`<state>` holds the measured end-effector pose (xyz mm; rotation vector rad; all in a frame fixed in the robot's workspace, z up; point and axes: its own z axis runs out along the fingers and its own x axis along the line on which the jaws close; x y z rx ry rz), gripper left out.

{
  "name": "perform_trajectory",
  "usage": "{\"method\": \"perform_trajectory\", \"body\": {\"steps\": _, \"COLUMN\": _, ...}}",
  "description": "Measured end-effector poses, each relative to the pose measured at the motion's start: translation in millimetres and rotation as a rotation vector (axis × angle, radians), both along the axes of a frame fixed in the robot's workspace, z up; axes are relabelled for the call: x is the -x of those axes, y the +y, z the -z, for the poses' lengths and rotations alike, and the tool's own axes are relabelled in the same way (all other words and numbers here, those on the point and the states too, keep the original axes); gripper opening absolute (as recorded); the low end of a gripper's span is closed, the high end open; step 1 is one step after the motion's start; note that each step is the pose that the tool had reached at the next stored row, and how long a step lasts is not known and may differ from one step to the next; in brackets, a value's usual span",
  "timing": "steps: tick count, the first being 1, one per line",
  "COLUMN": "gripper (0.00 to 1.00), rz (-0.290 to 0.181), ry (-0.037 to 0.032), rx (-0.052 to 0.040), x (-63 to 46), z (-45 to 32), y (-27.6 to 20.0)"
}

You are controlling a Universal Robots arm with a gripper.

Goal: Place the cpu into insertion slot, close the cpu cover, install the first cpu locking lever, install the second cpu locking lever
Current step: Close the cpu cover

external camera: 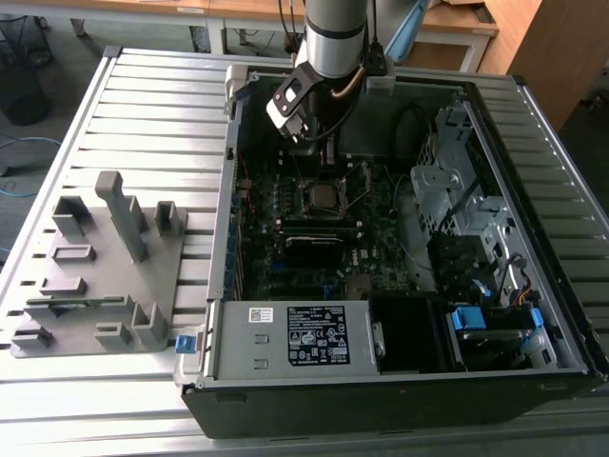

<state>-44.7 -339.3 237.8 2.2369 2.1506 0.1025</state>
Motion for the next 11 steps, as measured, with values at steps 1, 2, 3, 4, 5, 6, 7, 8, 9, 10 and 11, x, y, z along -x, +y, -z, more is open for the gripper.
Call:
{"method": "perform_trajectory", "body": {"steps": 1, "gripper": 0.11, "rz": 0.0, "ry": -0.0001, "rx": -0.0001, "x": 0.0, "z": -0.1, "y": 0.0}}
{"method": "perform_trajectory", "body": {"steps": 2, "gripper": 0.11, "rz": 0.0, "ry": -0.0001, "rx": -0.0001, "x": 0.0, "z": -0.2, "y": 0.0}}
{"method": "perform_trajectory", "body": {"steps": 3, "gripper": 0.11, "rz": 0.0, "ry": 0.0001, "rx": 0.0002, "x": 0.0, "z": -0.5, "y": 0.0}}
{"method": "perform_trajectory", "body": {"steps": 4, "gripper": 0.11, "rz": 0.0, "ry": 0.0001, "rx": 0.0002, "x": 0.0, "z": -0.6, "y": 0.0}}
{"method": "perform_trajectory", "body": {"steps": 5, "gripper": 0.11, "rz": 0.0, "ry": 0.0001, "rx": 0.0001, "x": 0.0, "z": -1.0, "y": 0.0}}
{"method": "perform_trajectory", "body": {"steps": 6, "gripper": 0.11, "rz": 0.0, "ry": 0.0001, "rx": 0.0002, "x": 0.0, "z": -1.4, "y": 0.0}}
{"method": "perform_trajectory", "body": {"steps": 7, "gripper": 0.11, "rz": 0.0, "ry": 0.0001, "rx": 0.0002, "x": 0.0, "z": -1.5, "y": 0.0}}
{"method": "perform_trajectory", "body": {"steps": 8, "gripper": 0.11, "rz": 0.0, "ry": 0.0001, "rx": 0.0002, "x": 0.0, "z": -1.5, "y": 0.0}}
{"method": "perform_trajectory", "body": {"steps": 9, "gripper": 0.11, "rz": 0.0, "ry": 0.0003, "rx": 0.0005, "x": 0.0, "z": -1.8, "y": -0.1}}
{"method": "perform_trajectory", "body": {"steps": 10, "gripper": 0.11, "rz": 0.0, "ry": 0.0003, "rx": 0.0004, "x": 0.0, "z": -2.0, "y": -0.1}}
{"method": "perform_trajectory", "body": {"steps": 11, "gripper": 0.11, "rz": 0.0, "ry": 0.0001, "rx": 0.0002, "x": 0.0, "z": -2.1, "y": 0.0}}
